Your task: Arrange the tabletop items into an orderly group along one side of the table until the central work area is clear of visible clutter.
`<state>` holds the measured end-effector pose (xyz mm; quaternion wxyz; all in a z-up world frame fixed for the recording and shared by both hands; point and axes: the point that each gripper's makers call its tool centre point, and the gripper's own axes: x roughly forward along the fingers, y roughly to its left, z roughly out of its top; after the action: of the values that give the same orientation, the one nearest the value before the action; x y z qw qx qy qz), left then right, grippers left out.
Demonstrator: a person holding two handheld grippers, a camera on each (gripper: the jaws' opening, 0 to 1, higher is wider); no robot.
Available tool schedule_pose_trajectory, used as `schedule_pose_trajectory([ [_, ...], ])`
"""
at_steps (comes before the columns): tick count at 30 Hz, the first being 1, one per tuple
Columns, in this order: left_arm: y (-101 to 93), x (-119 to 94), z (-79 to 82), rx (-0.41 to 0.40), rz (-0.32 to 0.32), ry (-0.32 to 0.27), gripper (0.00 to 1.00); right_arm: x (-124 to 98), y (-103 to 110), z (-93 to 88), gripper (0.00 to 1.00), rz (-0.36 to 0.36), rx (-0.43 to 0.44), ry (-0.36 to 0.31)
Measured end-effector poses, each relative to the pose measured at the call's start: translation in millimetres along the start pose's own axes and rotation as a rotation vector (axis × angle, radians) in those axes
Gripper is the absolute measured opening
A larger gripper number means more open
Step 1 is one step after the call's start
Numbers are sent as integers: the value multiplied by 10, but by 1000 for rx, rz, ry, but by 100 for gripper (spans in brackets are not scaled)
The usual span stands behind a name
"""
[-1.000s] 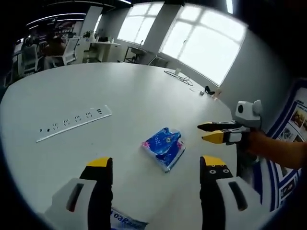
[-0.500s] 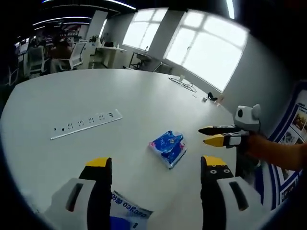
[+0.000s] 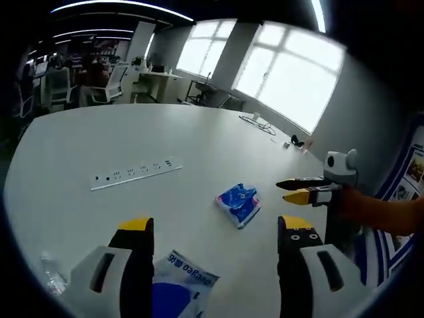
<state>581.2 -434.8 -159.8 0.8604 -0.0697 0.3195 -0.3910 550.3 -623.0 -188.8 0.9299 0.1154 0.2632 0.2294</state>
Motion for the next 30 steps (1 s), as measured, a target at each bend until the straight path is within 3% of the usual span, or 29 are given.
schedule_pose_trajectory([
  [13, 202, -390, -176, -34, 55, -13, 77, 69, 311, -68, 50, 35, -9, 10],
  [30, 468, -865, -527, -94, 126, -17, 77, 199, 652, -205, 51, 84, -13, 38],
])
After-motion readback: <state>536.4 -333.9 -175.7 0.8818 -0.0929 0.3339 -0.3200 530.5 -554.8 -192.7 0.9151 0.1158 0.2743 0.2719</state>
